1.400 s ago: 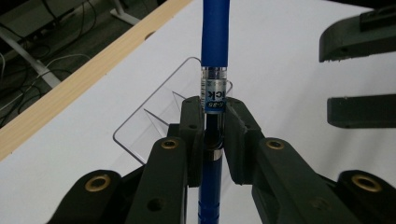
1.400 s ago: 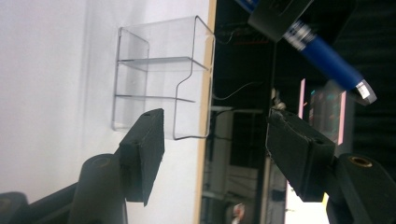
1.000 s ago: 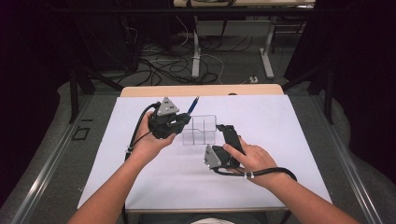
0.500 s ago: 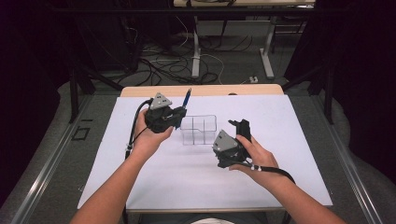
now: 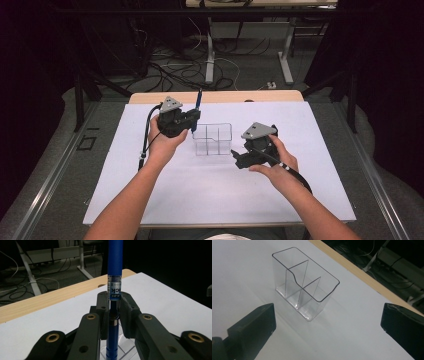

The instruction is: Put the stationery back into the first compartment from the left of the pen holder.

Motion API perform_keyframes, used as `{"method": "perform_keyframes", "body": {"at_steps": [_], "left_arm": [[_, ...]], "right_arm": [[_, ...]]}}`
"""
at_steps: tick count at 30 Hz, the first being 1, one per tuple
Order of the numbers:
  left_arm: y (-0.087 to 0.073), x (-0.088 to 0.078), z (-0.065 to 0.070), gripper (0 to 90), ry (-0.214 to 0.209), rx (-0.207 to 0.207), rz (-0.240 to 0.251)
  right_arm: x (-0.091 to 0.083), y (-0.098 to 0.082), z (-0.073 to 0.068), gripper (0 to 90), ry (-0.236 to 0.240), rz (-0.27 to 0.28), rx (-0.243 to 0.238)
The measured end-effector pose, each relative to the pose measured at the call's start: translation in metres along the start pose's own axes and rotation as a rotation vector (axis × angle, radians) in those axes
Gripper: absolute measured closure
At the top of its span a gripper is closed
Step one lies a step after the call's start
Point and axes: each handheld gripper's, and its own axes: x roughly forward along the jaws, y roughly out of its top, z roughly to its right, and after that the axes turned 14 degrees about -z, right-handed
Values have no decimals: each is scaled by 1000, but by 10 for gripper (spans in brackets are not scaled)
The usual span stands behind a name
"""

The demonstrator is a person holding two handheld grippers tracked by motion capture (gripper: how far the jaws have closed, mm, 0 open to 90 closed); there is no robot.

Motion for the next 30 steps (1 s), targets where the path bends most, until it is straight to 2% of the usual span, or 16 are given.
{"method": "perform_keyframes", "body": {"at_steps": [3,8,15,22,30], "left_arm": [[-2,9,0,790,5,-4,-5],[-3,20,0,790,7,-16,-7],[-8,32,-1,790,19,-39,-45],[-13,38,-2,790,33,-51,-71],[-17,40,-3,788,29,-63,-91]], "right_arm": [[0,-2,5,0,27,3,48],[2,-5,10,0,41,5,82],[2,-7,12,0,45,24,106],[-1,-8,12,0,39,33,104],[0,-10,12,0,39,35,116]]}}
